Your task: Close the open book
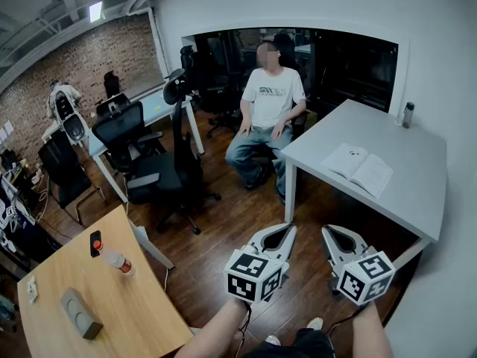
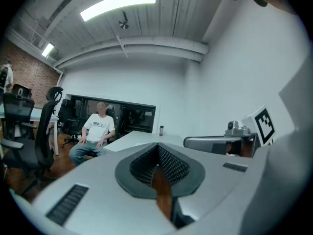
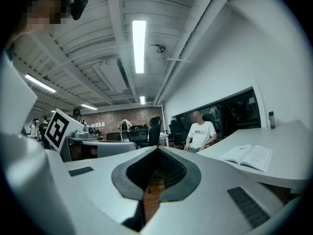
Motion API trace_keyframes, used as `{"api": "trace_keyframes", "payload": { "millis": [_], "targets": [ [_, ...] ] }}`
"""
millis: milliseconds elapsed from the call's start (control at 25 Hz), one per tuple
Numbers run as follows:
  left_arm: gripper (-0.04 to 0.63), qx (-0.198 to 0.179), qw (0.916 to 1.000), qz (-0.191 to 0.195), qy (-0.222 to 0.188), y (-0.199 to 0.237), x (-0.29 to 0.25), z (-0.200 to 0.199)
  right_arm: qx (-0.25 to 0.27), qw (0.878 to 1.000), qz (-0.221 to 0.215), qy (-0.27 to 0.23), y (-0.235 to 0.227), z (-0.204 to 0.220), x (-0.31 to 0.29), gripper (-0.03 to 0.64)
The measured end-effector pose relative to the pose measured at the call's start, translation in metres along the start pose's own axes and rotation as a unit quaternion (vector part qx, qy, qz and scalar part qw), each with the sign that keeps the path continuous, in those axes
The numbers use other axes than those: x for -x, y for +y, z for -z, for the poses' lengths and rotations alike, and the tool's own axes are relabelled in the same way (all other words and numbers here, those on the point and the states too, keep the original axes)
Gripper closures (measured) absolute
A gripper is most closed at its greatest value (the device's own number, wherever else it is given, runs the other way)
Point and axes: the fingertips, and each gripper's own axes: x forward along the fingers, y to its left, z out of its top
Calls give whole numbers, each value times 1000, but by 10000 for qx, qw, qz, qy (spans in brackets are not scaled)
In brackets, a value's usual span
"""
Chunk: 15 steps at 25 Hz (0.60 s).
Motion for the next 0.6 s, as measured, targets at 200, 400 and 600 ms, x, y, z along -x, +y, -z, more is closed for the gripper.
{"api": "trace_keyframes", "payload": {
  "millis": [200, 400, 600],
  "targets": [
    [591, -6, 9998, 171, 116, -7, -24, 4, -54, 9998, 182, -8, -23, -2, 6, 613],
    [591, -47, 9991, 385, 191, -25, -61, 6, -145, 9990, 420, -39, -61, -2, 18, 614],
    [591, -82, 9979, 567, 303, -42, -108, 5, -212, 9977, 633, -102, -111, -8, 23, 613]
  ]
}}
